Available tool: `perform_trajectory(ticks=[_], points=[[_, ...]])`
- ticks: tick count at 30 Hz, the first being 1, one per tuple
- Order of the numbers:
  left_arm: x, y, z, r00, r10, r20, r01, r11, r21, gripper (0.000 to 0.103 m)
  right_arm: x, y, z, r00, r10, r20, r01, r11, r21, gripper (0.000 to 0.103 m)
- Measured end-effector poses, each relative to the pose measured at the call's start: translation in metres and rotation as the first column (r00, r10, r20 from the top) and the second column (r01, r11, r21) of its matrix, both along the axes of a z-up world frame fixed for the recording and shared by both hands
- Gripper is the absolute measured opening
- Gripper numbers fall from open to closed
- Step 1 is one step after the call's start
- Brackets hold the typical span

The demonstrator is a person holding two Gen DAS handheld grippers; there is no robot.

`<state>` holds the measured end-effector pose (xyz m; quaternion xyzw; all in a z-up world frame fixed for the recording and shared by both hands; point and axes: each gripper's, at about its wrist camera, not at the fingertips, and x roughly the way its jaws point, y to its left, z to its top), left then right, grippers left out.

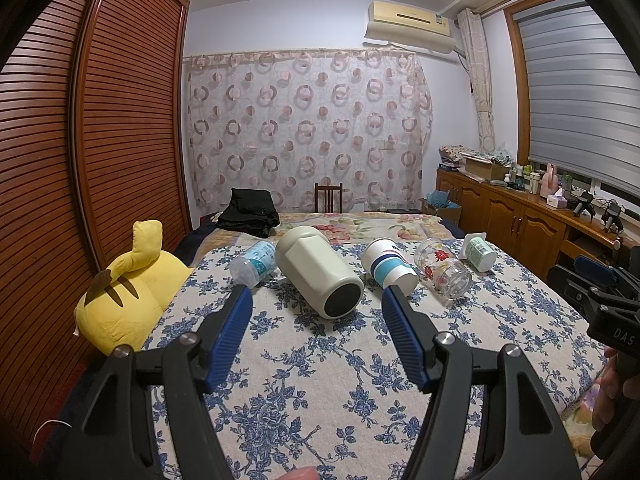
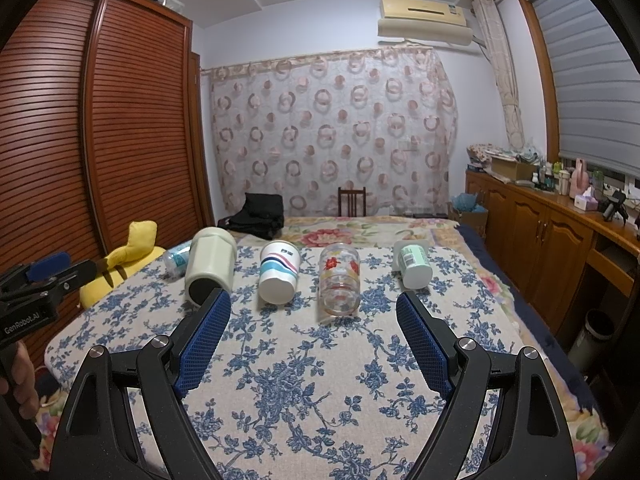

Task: Flip cup upright

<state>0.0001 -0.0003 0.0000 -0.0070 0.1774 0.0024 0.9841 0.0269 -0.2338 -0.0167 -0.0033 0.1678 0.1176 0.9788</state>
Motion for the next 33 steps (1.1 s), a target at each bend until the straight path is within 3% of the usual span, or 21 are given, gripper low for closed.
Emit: perform_trajectory(ticks=[21,33], points=[[0.0,0.0,0.0,1.0,0.0,-0.001,0.0,1.0,-0.002,0.067,0.0,0.0,0.0,1.0,0.0,-0.001,0.0,1.0,-0.001,0.087],[0.033,-0.014,-0.021,0.995,-0.045,-0.089,0.047,0.999,0.021,0.067,0.02,-0.011,-0.011,0.998,-0.009,-0.055,0.007,1.0,-0.03,0.087]])
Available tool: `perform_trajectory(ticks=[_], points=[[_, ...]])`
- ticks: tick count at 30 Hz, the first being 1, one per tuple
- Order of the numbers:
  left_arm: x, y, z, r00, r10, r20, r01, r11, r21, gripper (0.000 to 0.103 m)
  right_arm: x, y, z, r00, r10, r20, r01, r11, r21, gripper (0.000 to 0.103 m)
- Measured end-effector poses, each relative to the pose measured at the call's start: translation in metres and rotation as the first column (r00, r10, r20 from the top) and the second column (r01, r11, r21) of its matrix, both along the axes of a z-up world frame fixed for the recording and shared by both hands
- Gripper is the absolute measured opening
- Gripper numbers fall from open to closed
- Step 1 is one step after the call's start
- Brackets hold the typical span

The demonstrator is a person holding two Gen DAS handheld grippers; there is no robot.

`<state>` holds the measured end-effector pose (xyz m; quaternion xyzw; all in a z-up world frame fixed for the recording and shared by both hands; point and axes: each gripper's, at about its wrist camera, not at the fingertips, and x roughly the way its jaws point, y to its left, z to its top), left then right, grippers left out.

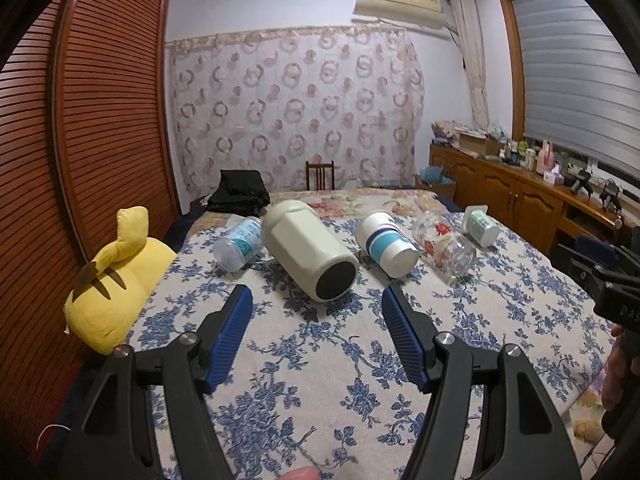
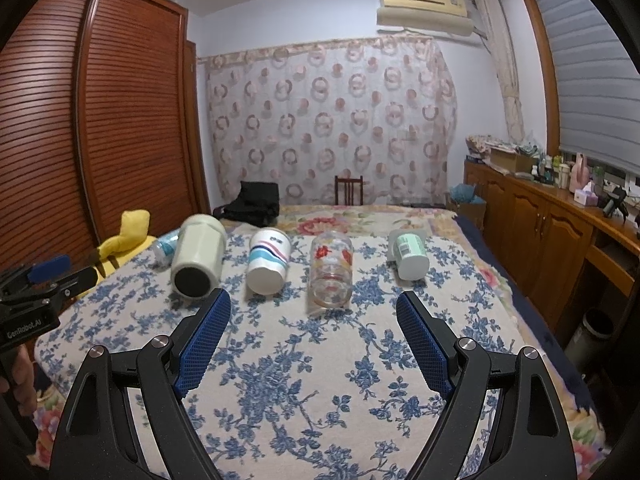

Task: Flip cup upright
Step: 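Move the right gripper toward the pale green yogurt cup lying on its side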

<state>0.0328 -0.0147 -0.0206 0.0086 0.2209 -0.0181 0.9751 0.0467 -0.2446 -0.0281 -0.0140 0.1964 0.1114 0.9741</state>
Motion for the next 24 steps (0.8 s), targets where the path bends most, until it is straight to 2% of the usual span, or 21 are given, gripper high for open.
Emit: perform_trajectory(ticks=[16,24], points=[[0.074,-0.052,0.005,0.987,-0.143,-0.067,0.145,0.989,0.018,0.067,0.072,-0.028,-0.003,0.996,-0.039,-0.082,0.033,0.997,-0.074,0.087],[0.114,-0.076,0.005,0.98,-0.175,-0.094,0.179,0.984,0.026,0.067,0.119,-0.048,-0.012,0.987,-0.058,-0.151,0.044,0.994,-0.096,0.087]])
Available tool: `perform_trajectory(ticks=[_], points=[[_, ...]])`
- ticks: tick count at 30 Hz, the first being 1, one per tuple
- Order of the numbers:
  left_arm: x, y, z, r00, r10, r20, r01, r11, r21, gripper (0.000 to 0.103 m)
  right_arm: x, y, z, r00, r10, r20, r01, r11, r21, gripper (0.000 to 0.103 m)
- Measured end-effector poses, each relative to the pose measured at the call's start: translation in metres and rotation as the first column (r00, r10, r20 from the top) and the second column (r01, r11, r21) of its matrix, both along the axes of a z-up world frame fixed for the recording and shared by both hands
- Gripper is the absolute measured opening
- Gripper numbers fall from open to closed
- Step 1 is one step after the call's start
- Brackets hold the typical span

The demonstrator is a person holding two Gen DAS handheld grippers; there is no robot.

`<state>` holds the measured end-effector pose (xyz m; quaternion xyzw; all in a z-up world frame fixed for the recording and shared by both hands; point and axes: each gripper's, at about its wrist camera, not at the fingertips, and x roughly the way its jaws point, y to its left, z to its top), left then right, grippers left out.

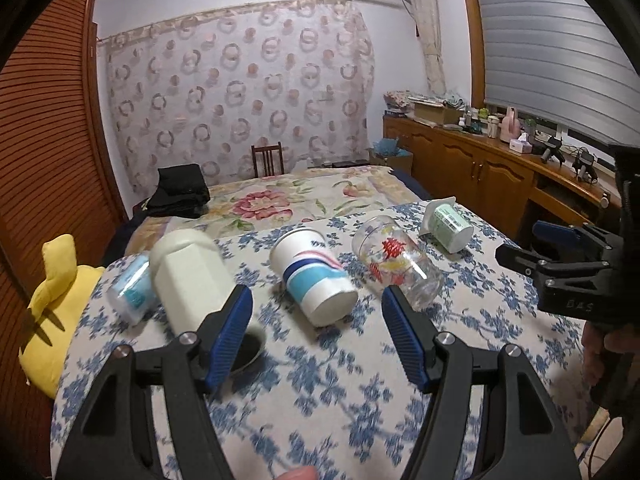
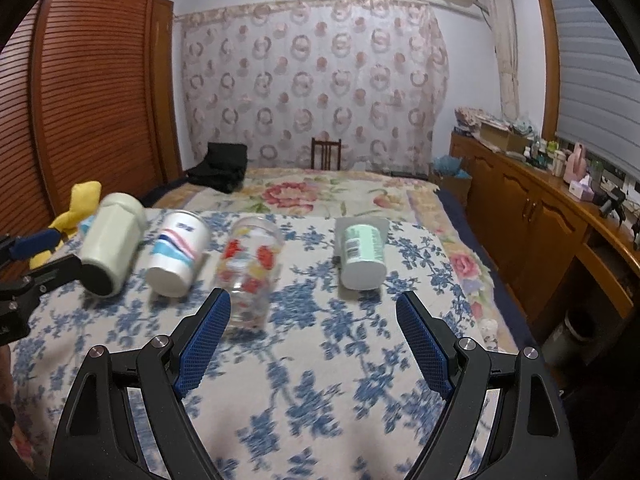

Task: Flip cup upright
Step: 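Move the right gripper toward the pale green yogurt cup lying on its side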

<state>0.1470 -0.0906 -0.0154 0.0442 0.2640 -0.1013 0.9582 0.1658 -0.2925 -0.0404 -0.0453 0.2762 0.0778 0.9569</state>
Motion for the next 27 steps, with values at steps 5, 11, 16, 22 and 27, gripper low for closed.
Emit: perform_trajectory(ticks=[5,11,16,22,27], points=[[0.023,-0.008,-0.002,1.0,-0.011,-0.025,0.011,1.0,0.002,0.067,0.034,-0.014,-0.008,0.998,-0.008,-0.061,0.008,1.0,-0.006,0.087],[0.043,-0.014,-0.007,0.998,-0.016,-0.053,0.017,1.0,0.008,0.067,0.075,-0.028,-0.017,0.989,-0.011,-0.147,0.009,1.0,-0.016,0.087],[0.057,-0.017,-0.012,0.997,-0.018,-0.074,0.018,1.0,0.012,0.067,0.109,-0.035,-0.028,0.975,-0.006,-0.224,0.003,1.0,-0.01,0.087],[0.067,-0.017,-0.016,0.995,-0.022,-0.095,0.023,1.0,0.013,0.067,0.14,-0.038,-0.045,0.948,0.005,-0.317,-0.002,1.0,0.011,0.085],[0.071,-0.016,-0.019,0.994,-0.024,-0.105,0.026,1.0,0.017,0.067,0.154,-0.036,-0.052,0.938,-0.002,-0.348,0.002,1.0,0.0,0.079]])
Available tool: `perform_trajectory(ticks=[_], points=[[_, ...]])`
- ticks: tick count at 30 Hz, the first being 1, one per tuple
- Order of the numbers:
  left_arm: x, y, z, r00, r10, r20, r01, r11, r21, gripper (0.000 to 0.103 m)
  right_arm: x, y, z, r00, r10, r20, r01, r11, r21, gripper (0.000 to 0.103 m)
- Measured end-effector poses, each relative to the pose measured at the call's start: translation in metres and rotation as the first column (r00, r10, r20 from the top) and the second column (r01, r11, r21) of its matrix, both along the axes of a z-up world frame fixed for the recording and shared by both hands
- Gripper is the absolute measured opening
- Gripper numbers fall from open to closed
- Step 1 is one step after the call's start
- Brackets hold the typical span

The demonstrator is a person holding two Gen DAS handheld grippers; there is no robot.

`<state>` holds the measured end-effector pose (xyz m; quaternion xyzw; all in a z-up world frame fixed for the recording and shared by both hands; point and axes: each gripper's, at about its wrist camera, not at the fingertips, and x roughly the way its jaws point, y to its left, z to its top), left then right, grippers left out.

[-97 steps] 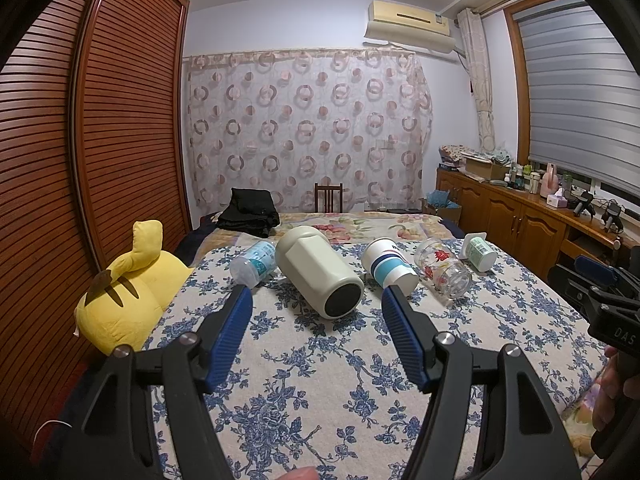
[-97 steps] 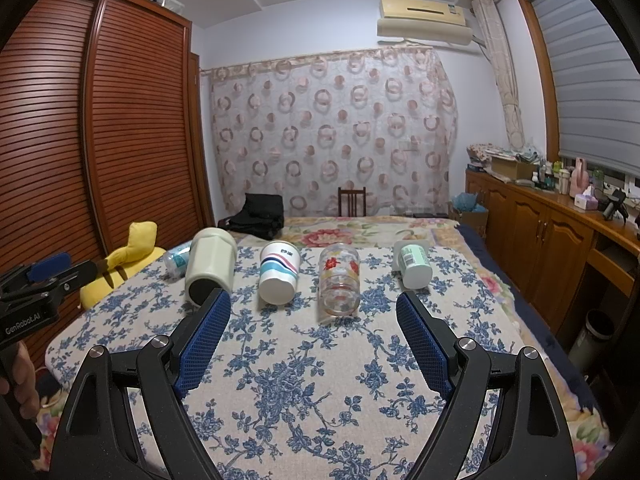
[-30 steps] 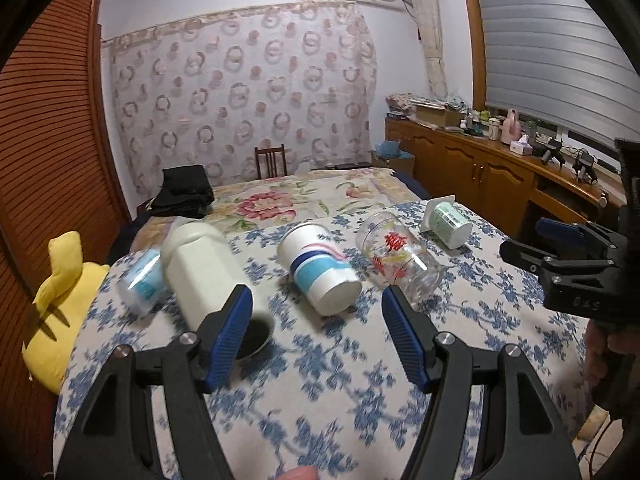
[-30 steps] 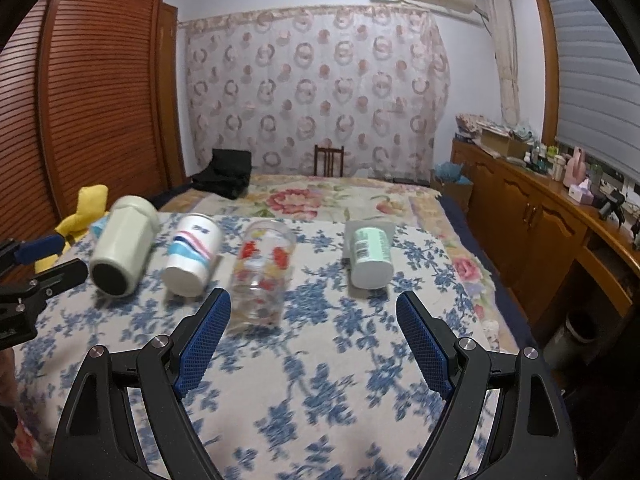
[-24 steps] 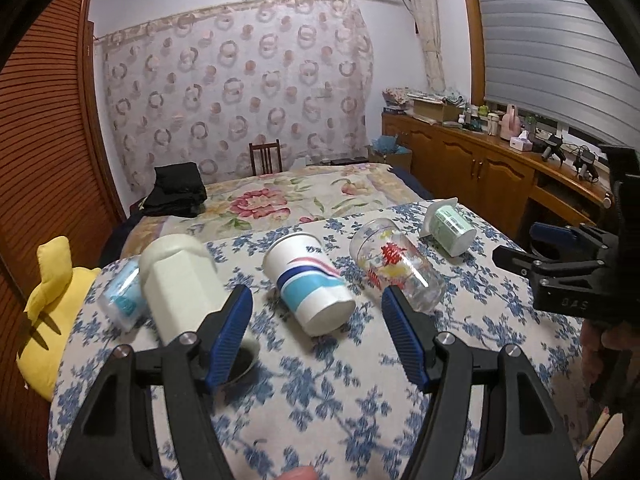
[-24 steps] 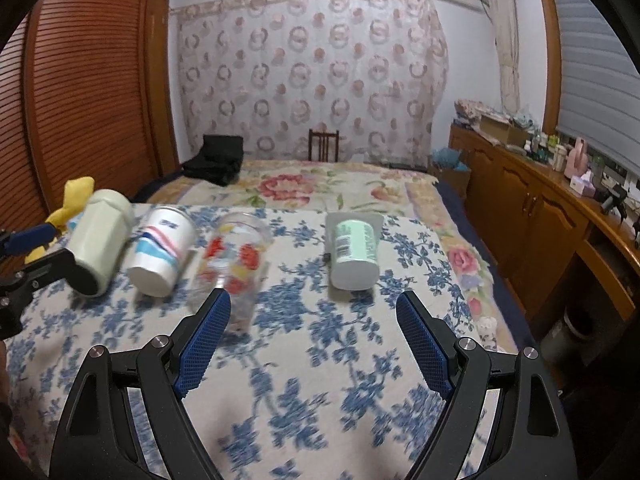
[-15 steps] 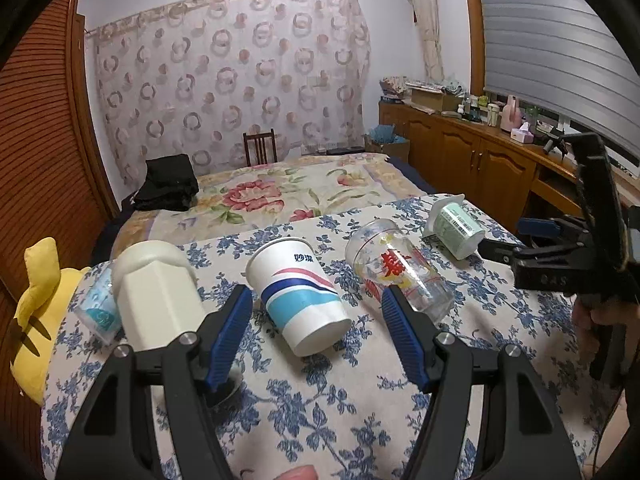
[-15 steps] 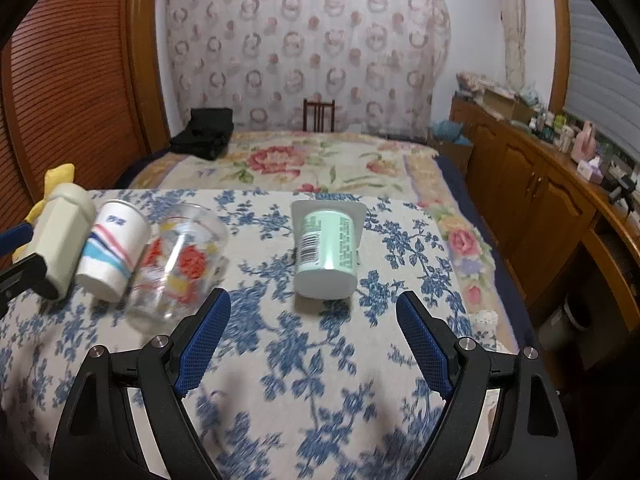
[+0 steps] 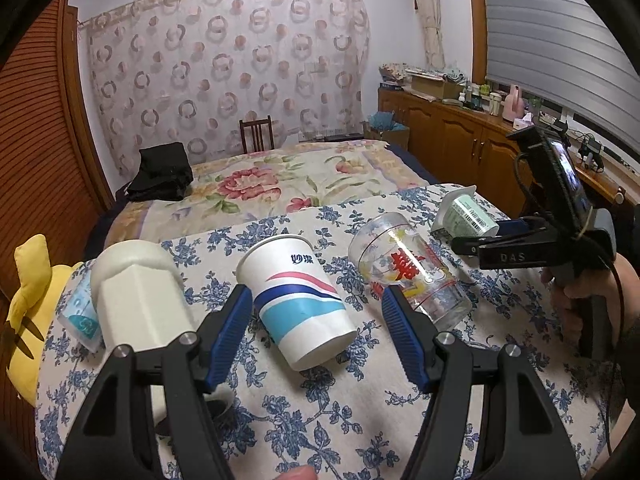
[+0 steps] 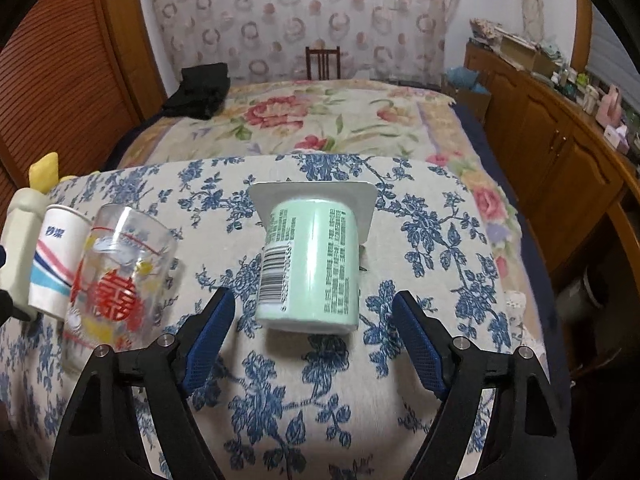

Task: Flip cup upright
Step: 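Move the right gripper toward the pale green yogurt cup lying on its side, then close the right gripper around the body of the green yogurt cup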

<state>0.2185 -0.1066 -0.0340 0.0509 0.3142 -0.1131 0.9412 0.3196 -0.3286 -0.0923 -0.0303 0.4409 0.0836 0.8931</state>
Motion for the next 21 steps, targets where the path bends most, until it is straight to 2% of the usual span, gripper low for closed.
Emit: perform_trajectory(ticks=[1,3,4,5,13,21], points=[[0.0,0.0,0.0,1.0,0.0,-0.002,0.0,1.0,-0.001,0.067,0.002,0.001,-0.001,1.0,-0.002,-0.004,0.002,1.0,-0.004,0.077],[-0.001,0.002,-0.001,1.0,0.002,-0.004,-0.002,1.0,-0.004,0.067,0.008,0.002,-0.005,1.0,0.002,-0.015,-0.002,1.0,-0.002,0.066],[-0.002,0.002,-0.001,1.0,0.003,-0.004,-0.003,1.0,-0.004,0.067,0.009,0.002,-0.007,1.0,0.0,-0.019,-0.001,1.0,-0.006,0.049],[-0.004,0.002,0.0,1.0,0.004,-0.003,-0.004,1.0,-0.003,0.067,0.009,0.001,-0.005,1.0,0.0,-0.006,0.0,1.0,-0.017,0.046],[-0.024,0.012,0.005,1.0,0.014,0.019,-0.014,1.0,-0.006,0.067,-0.026,0.001,0.009,0.999,0.027,0.041,-0.027,1.0,0.015,0.046],[-0.064,0.029,0.006,0.999,0.029,0.018,-0.029,1.0,-0.011,0.067,-0.089,0.014,0.027,0.993,0.073,0.091,-0.078,0.995,0.061,0.046]])
